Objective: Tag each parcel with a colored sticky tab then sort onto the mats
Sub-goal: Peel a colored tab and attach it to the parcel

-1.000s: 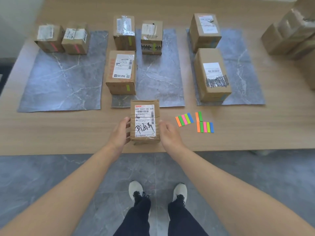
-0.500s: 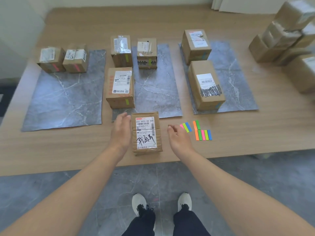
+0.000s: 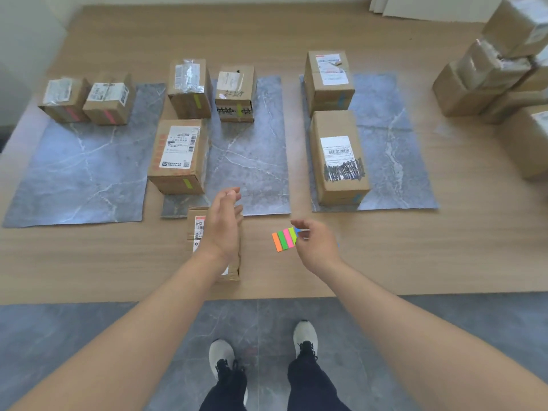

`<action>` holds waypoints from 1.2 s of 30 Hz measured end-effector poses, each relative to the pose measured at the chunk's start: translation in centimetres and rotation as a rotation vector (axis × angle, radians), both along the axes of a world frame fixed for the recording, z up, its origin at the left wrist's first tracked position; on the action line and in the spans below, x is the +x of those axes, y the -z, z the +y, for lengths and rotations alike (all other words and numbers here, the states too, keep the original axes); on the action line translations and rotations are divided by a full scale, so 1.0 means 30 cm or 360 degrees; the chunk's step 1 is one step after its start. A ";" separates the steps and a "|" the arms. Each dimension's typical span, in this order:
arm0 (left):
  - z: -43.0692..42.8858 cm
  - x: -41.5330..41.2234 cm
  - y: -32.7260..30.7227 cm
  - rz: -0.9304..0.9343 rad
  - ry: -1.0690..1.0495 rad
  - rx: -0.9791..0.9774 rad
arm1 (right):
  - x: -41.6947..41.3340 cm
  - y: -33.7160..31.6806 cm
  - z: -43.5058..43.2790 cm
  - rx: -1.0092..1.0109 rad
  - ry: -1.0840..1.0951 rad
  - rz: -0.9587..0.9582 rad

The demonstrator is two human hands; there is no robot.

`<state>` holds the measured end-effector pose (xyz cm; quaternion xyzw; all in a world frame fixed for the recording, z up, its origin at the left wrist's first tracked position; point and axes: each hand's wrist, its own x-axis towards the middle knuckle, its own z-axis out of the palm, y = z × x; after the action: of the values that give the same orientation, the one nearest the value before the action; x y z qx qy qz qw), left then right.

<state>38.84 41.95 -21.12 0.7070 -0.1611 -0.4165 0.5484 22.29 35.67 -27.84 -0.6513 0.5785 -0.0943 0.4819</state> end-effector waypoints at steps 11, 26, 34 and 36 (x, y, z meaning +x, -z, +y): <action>-0.119 -0.158 0.187 0.0123 0.0013 0.0250 | -0.048 0.182 -0.199 -0.0380 -0.1036 0.0308; -0.012 -0.197 0.370 -0.1458 0.1265 0.0594 | -0.016 0.225 -0.324 -0.0357 -0.1308 0.0380; 0.002 -0.214 0.367 -0.1559 0.1402 0.0662 | -0.048 0.203 -0.322 -0.0541 -0.1446 0.0337; 0.002 -0.222 0.362 -0.1600 0.1468 0.0699 | -0.059 0.193 -0.325 -0.0565 -0.1487 0.0293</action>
<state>32.16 42.02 -31.97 0.7672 -0.5892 -0.2527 0.0208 20.51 25.92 -33.62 -0.9180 0.2404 0.0923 0.3015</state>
